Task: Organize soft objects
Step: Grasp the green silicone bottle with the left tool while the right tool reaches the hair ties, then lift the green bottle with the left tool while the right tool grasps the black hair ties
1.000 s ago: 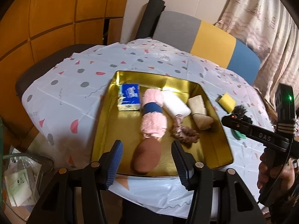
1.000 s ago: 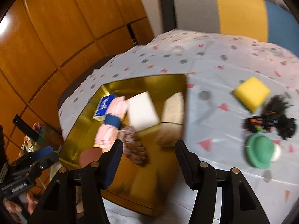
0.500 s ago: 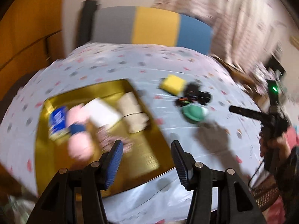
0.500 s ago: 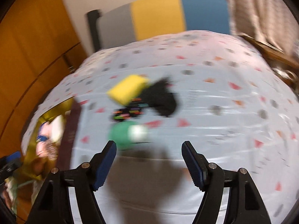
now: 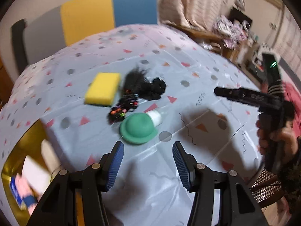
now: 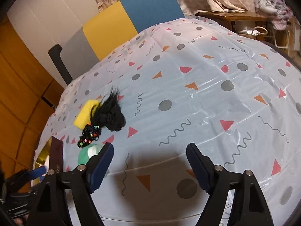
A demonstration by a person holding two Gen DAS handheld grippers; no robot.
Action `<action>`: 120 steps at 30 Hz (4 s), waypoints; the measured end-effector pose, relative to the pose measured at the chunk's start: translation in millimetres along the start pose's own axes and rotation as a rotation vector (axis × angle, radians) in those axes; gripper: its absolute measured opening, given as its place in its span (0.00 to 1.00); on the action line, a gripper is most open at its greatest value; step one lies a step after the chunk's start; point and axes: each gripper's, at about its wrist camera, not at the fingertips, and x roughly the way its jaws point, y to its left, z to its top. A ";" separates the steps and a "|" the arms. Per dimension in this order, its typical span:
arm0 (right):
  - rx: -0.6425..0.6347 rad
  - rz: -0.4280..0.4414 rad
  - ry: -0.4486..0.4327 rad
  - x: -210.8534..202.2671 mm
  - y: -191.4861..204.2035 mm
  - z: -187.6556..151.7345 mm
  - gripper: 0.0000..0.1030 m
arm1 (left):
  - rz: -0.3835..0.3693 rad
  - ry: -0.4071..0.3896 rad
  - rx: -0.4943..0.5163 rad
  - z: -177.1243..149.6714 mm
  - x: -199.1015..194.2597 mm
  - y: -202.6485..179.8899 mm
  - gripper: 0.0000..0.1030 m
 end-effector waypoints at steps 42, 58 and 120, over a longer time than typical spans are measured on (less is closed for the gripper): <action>0.070 0.065 0.002 -9.9 -4.5 5.2 0.88 | -0.199 0.286 0.282 43.9 85.2 -17.9 0.63; 0.075 0.052 0.022 -5.5 -6.0 4.1 0.90 | -0.116 0.299 0.028 35.1 99.4 21.3 0.76; -0.264 0.071 0.162 39.1 60.5 -37.7 0.68 | -0.088 -0.091 -0.231 -36.5 -44.6 35.1 0.36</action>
